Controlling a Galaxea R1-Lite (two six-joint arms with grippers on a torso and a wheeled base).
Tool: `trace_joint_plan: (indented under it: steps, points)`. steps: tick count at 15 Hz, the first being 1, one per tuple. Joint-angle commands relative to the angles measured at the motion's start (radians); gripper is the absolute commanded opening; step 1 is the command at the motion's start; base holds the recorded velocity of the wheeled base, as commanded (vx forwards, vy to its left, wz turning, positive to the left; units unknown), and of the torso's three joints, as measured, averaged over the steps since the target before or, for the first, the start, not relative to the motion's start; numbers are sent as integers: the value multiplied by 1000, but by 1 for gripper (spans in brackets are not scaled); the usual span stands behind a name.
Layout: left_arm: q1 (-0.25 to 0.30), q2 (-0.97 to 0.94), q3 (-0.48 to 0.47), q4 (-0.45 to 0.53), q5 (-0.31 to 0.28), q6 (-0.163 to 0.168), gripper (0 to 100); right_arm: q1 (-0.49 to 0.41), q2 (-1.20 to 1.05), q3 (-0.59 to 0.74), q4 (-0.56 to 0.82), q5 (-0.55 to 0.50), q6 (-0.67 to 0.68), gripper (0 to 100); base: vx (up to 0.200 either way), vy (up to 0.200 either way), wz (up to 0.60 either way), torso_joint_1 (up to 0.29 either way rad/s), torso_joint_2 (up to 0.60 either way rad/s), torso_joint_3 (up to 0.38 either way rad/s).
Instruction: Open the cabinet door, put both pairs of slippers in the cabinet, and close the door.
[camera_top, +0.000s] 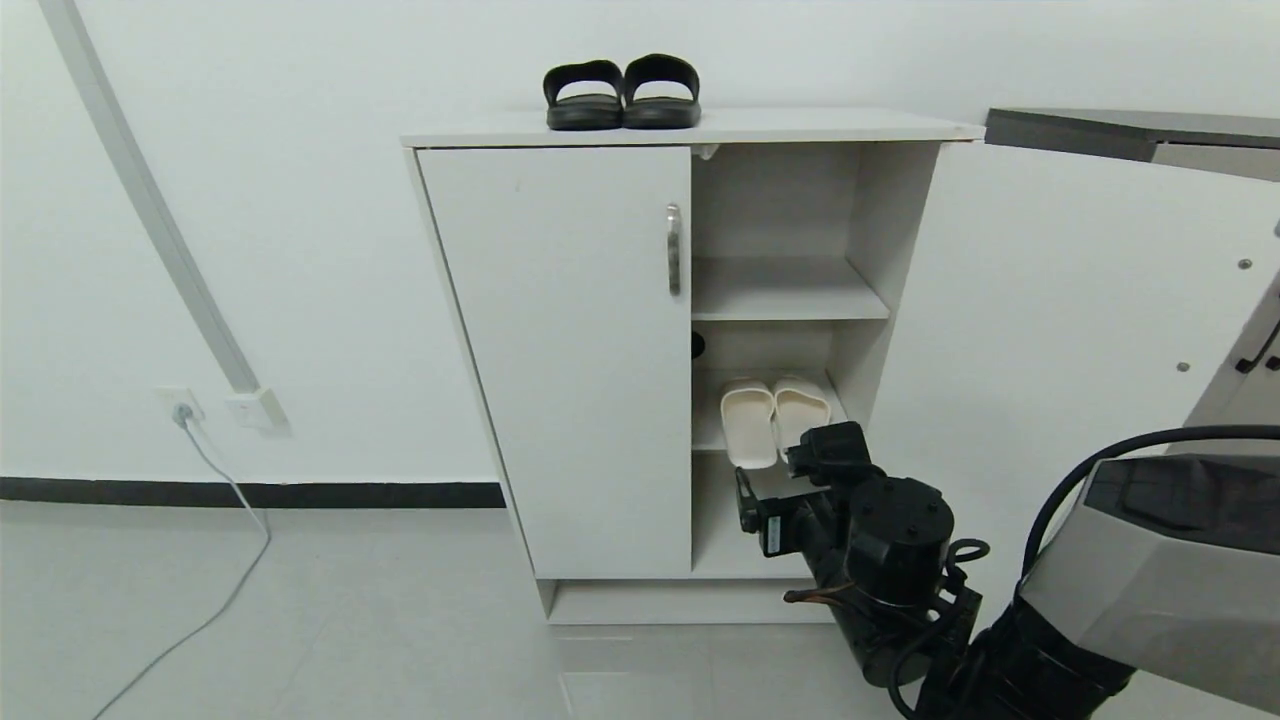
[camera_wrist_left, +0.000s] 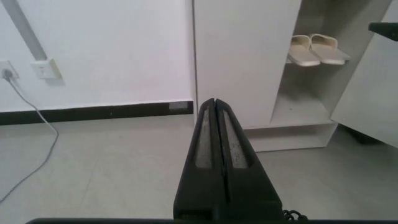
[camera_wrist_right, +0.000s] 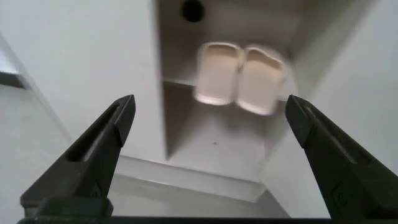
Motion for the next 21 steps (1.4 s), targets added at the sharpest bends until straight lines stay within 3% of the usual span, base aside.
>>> trace_joint_plan:
  steps: [1,9,21]
  points:
    - [0,0,0,0,0,0,0,-1,5,3,3,9,-2,100,0,200,0,2,2,2]
    - [0,0,0,0,1,-6,0,-22,13,3,-2,20,-20,100,0,200,0,5,-1,-1]
    - [0,0,0,0,3,-9,0,-30,40,5,-2,20,-22,100,0,0,0,0,0,0]
